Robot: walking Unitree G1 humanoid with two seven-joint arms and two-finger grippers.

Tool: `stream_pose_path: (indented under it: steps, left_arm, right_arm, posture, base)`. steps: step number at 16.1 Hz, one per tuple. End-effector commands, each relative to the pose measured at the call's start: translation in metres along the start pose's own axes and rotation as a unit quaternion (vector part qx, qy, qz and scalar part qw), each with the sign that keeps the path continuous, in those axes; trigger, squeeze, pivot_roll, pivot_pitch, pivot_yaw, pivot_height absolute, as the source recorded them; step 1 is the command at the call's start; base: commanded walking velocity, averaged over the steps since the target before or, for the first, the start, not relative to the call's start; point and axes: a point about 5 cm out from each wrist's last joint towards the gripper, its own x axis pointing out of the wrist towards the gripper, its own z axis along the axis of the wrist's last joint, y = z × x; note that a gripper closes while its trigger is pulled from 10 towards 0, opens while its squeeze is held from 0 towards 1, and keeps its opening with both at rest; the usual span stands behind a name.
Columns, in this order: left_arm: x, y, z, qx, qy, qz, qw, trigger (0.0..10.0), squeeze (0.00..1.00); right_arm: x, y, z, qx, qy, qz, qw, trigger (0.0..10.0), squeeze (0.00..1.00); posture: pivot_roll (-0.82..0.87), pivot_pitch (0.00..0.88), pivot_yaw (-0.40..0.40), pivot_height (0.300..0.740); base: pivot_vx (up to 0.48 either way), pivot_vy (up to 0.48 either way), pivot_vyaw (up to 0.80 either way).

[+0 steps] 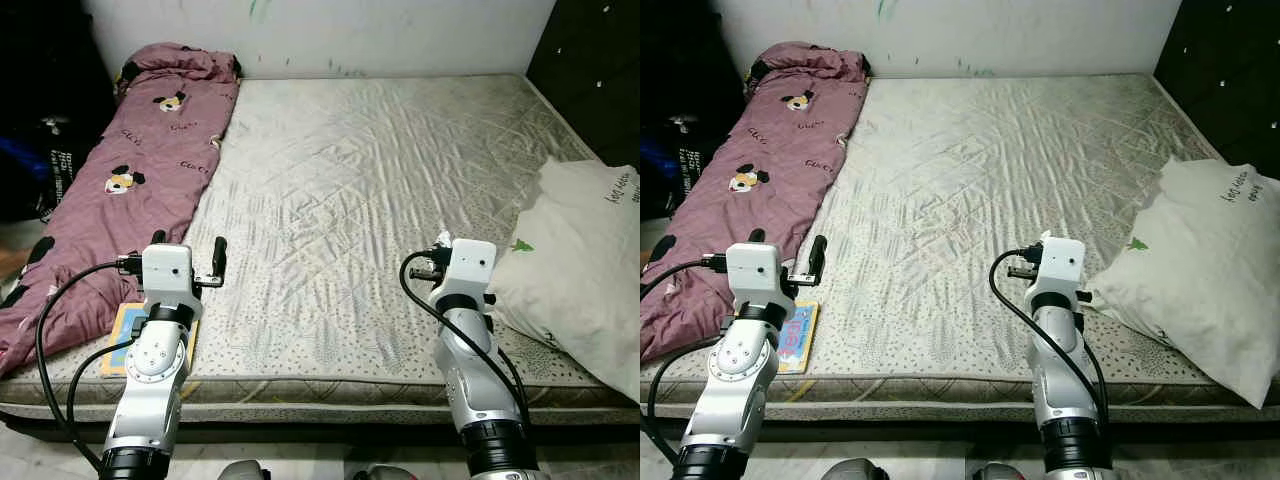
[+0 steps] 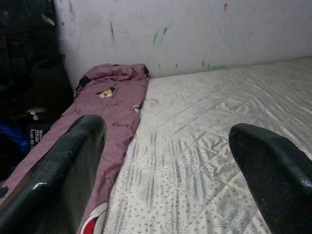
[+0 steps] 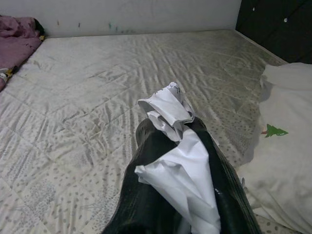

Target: Clean up the room

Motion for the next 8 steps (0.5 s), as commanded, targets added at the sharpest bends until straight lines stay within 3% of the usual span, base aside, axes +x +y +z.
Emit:
stream_pose_path:
  steps: [1,3,4,5,6,8]
  left_arm:
    - [0.001,0.002,0.000,0.005,0.000,0.004,1.000,10.0,0.00]
    - [0.001,0.002,0.000,0.005,0.000,0.004,1.000,10.0,0.00]
    - [0.001,0.001,0.000,0.002,-0.003,0.005,1.000,10.0,0.00]
    - [0.051,0.006,0.025,-0.012,-0.035,0.037,0.999,10.0,0.00]
    - [0.056,0.005,0.030,-0.012,-0.040,0.039,0.998,10.0,0.00]
    - [0.051,0.002,0.035,-0.008,-0.047,0.030,0.998,10.0,0.00]
  right_arm:
    - [0.001,0.003,0.005,0.000,-0.011,0.007,1.000,10.0,0.00]
    - [0.001,0.003,0.005,0.000,-0.011,0.007,1.000,10.0,0.00]
    - [0.001,0.003,0.006,-0.002,-0.012,0.009,1.000,10.0,0.00]
    - [0.041,-0.006,0.042,0.075,-0.036,0.006,0.997,10.0,0.00]
    - [0.045,-0.007,0.046,0.079,-0.037,0.007,0.996,10.0,0.00]
    - [0.038,-0.006,0.039,0.080,-0.023,0.007,0.997,10.0,0.00]
  posture:
    - [0.05,0.000,0.051,0.740]
    - [0.05,0.000,0.051,0.740]
    - [0.00,0.000,0.000,0.740]
    - [0.01,0.000,0.050,0.740]
    - [0.01,0.000,0.050,0.740]
    - [0.01,0.000,0.057,0.740]
  base:
    - [0.000,0.000,0.00]
    - [0.000,0.000,0.00]
    - [0.000,0.000,0.00]
    - [0.000,0.000,0.00]
    - [0.000,0.000,0.00]
    - [0.000,0.000,0.00]
